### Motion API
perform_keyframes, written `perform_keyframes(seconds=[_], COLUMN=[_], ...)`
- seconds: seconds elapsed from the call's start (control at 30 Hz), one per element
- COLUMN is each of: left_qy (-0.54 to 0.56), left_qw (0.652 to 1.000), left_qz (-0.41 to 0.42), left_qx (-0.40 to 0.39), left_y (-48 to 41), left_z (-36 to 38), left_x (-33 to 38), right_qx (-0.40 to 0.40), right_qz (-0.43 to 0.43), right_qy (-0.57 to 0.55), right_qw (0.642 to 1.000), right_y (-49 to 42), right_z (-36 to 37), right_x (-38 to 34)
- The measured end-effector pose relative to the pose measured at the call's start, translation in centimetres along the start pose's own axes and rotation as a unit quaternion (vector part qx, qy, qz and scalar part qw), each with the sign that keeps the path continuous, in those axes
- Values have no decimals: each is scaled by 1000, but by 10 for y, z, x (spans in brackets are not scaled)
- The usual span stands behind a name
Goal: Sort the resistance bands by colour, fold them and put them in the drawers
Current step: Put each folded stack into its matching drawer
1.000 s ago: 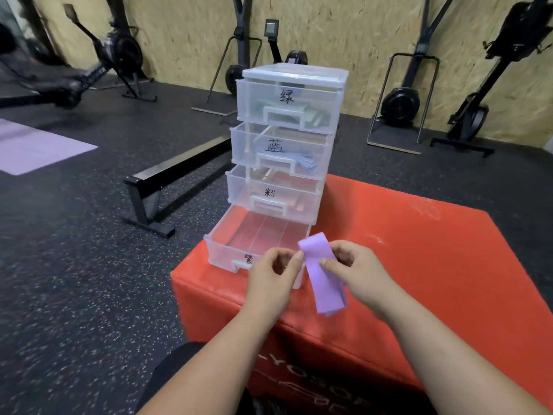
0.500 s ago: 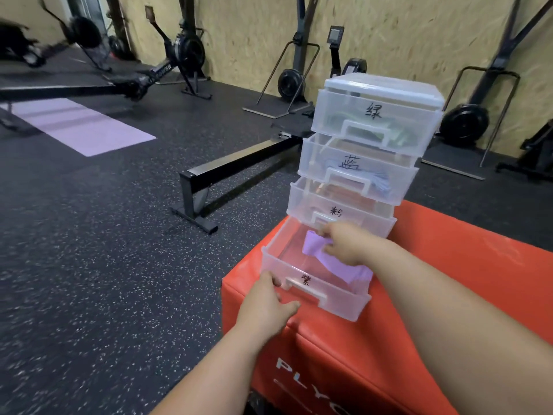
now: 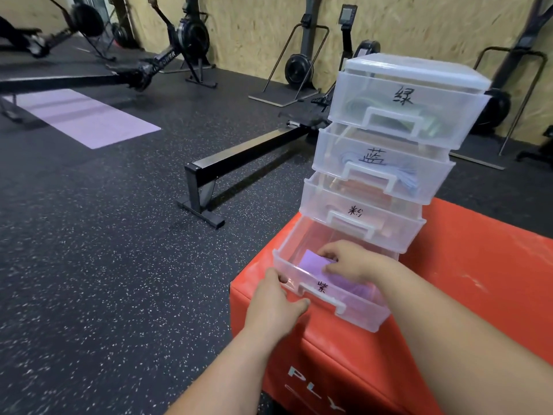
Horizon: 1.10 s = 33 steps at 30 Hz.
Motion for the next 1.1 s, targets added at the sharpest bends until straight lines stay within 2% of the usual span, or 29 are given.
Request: perform_keyframes(seconds=[0.17, 0.33, 0.5, 0.63, 0.83, 0.97, 1.1], left_qy=[9, 2, 8, 33, 64, 59, 18], left_qw=[1000, 999, 998, 998, 997, 996, 994], left_qz=[13, 20, 24, 23, 31, 58, 94], left_qx=[25, 42, 54, 55, 43, 11, -46], left_y=[-1, 0, 3, 1, -6, -15, -25], left_z=[3, 5, 5, 5, 8, 15, 17], left_x=[4, 7, 13, 19, 25, 29, 35], right_qx=[34, 60, 196, 286, 364, 362, 382], right_qz=[19, 0, -92, -138, -89, -65, 4], right_qy=[53, 10, -96, -47, -13, 13, 36], right_qw=[998, 998, 972, 947, 927, 930, 923], right_y=[5, 26, 86, 137, 154, 150, 140], right_z=[5, -1, -12, -1, 7, 2, -10], right_x=[6, 11, 14, 29, 56, 58, 55])
Point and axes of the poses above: each hand's wrist, its own y-axis away from the middle knuckle, its own z-axis out of the palm, x = y × z, the point moved 3 cm from there along -y, towards the middle knuckle, and after that the axes turned 8 degrees about -y, right-handed, at the moved point
